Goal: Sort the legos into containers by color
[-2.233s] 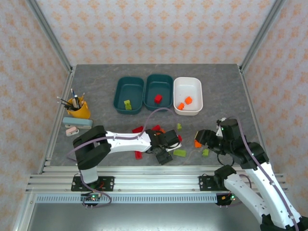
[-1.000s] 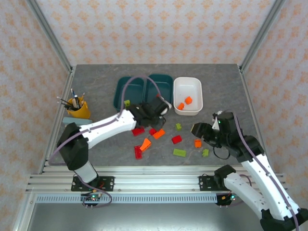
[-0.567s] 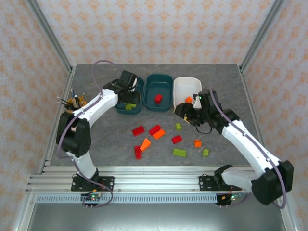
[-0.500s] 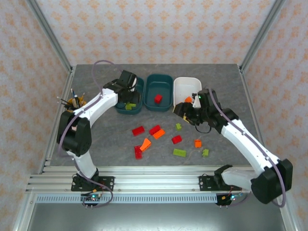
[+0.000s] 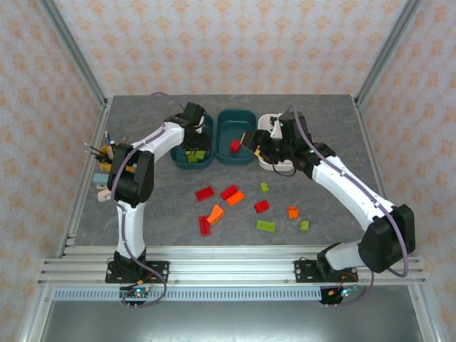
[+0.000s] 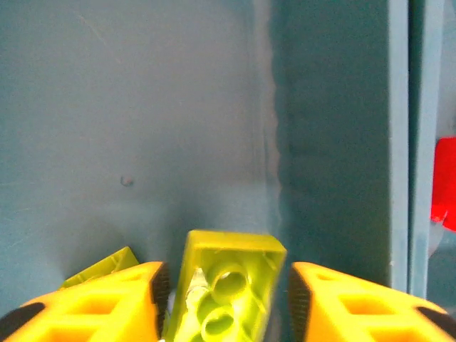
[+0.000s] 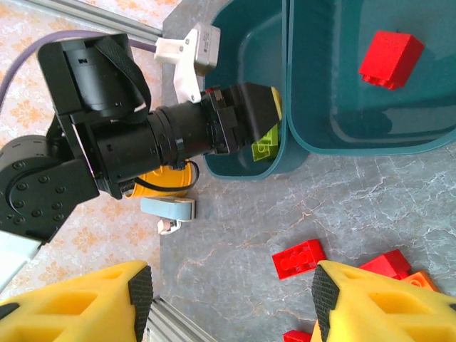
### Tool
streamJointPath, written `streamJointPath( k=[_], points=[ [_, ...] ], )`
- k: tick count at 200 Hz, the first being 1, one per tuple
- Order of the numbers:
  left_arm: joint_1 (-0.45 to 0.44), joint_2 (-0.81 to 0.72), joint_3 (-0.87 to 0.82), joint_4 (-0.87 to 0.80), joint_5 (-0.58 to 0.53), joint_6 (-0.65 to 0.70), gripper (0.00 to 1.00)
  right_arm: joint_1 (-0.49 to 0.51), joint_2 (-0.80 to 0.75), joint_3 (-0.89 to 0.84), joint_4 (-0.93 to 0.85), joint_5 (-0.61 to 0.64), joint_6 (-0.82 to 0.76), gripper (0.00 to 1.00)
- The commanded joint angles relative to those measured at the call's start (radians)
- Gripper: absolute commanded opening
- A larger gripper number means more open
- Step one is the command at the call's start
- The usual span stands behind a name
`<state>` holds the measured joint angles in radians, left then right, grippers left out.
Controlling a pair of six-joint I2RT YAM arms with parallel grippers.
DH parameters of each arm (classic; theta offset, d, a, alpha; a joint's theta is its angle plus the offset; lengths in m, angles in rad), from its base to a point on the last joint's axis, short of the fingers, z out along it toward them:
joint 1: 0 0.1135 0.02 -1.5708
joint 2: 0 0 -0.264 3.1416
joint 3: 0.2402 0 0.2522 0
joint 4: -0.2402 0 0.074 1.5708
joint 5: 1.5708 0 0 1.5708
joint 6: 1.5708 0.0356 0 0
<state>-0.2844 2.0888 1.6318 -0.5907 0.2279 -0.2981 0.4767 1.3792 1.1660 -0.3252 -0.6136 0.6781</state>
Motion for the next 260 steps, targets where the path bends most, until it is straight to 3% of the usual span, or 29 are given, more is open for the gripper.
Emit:
streamJointPath(
  k=[1,35,56,75,118,178,210,260],
  points=[
    [0.009,-0.014,0.036,-0.047,-0.035,-0.007,0.58,0.014,0.010,0.043,-0.098,0.058,-0.066,0.63],
    [0.010,-0.095,0.030,-0.062,-0.086,-0.008,0.67,0.019,0.007,0.055,-0.303,0.223,-0.052,0.60],
    [0.006,-0.188,0.000,-0.045,-0.102,-0.019,0.70,0.019,0.011,0.030,-0.444,0.332,0.080,0.58],
    [-0.023,-0.317,-0.071,0.006,-0.093,-0.001,0.72,0.020,0.023,-0.031,-0.502,0.344,0.236,0.58],
    [-0.163,-0.613,-0.322,0.121,-0.046,0.031,0.77,0.088,0.051,-0.163,-0.421,0.336,0.507,0.60],
    [-0.392,-0.954,-0.637,0.248,-0.075,-0.100,0.79,0.128,0.152,-0.246,-0.338,0.309,0.642,0.62],
    [-0.459,-1.048,-0.709,0.254,-0.098,-0.144,0.80,0.131,0.195,-0.270,-0.261,0.305,0.660,0.59],
    [-0.479,-1.093,-0.733,0.233,-0.116,-0.155,0.80,0.131,0.257,-0.293,-0.194,0.290,0.675,0.50]
  ],
)
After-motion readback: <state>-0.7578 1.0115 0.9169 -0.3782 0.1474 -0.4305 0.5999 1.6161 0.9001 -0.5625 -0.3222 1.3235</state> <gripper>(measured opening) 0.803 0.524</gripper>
